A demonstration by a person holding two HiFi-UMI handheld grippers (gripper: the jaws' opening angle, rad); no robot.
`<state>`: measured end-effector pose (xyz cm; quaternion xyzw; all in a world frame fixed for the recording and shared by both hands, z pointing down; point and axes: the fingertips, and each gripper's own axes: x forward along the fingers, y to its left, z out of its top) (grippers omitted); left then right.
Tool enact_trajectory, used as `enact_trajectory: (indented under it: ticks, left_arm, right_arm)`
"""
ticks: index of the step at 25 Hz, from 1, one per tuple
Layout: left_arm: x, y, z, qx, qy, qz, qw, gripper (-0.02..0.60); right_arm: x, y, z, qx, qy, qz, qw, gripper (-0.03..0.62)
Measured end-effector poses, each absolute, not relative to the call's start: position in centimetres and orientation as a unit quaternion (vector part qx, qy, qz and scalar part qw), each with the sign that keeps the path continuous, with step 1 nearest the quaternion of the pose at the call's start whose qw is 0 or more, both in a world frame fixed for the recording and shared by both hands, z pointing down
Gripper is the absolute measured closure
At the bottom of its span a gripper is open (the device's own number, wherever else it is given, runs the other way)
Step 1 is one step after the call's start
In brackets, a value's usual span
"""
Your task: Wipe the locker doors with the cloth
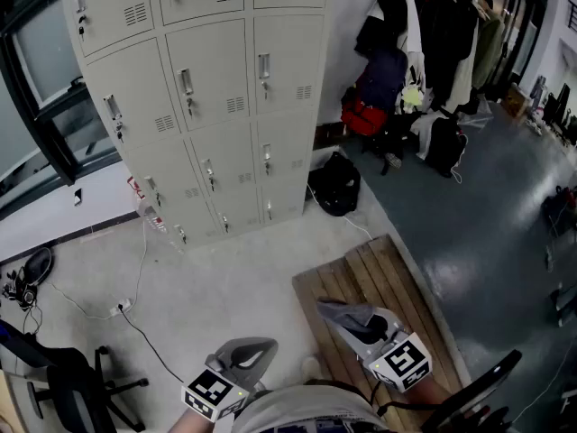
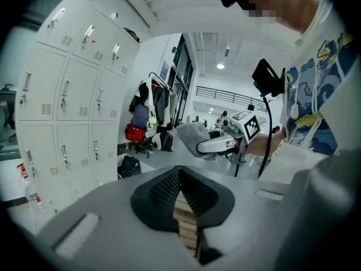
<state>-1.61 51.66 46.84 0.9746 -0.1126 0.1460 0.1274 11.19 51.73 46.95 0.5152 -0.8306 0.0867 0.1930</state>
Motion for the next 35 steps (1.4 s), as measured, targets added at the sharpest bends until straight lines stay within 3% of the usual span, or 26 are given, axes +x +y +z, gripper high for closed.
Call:
enact_trajectory:
  ticks: [7, 15, 27, 35]
  left_arm:
    - [5.1, 49.4, 45.8, 0.973, -0.141, 0.138, 0.119, 0.578]
    - [5.0, 40.3, 46.2, 0.968, -0.163, 0.134, 0.133, 0.578]
    - [-0.6, 17.1, 43.5, 0.976, -0.15, 0.14, 0.069, 0.578]
    - [1.0, 9.4, 42.3, 0.976, -0.161, 0.123, 0.083, 0.578]
  right_arm:
    - [17.9, 49.6, 48.7, 0.498, -0.839, 0.099, 0.196, 0.445]
    - [19.1, 38.2, 48.9, 0.474, -0.848, 0.067, 0.228, 0.444]
    - [14.9, 8.7, 36.4, 0.48, -0.809, -0.134, 0.312, 0.444]
    - [14.5, -6.6, 27.9, 0.456, -0.753, -0.301, 0.366, 0.444]
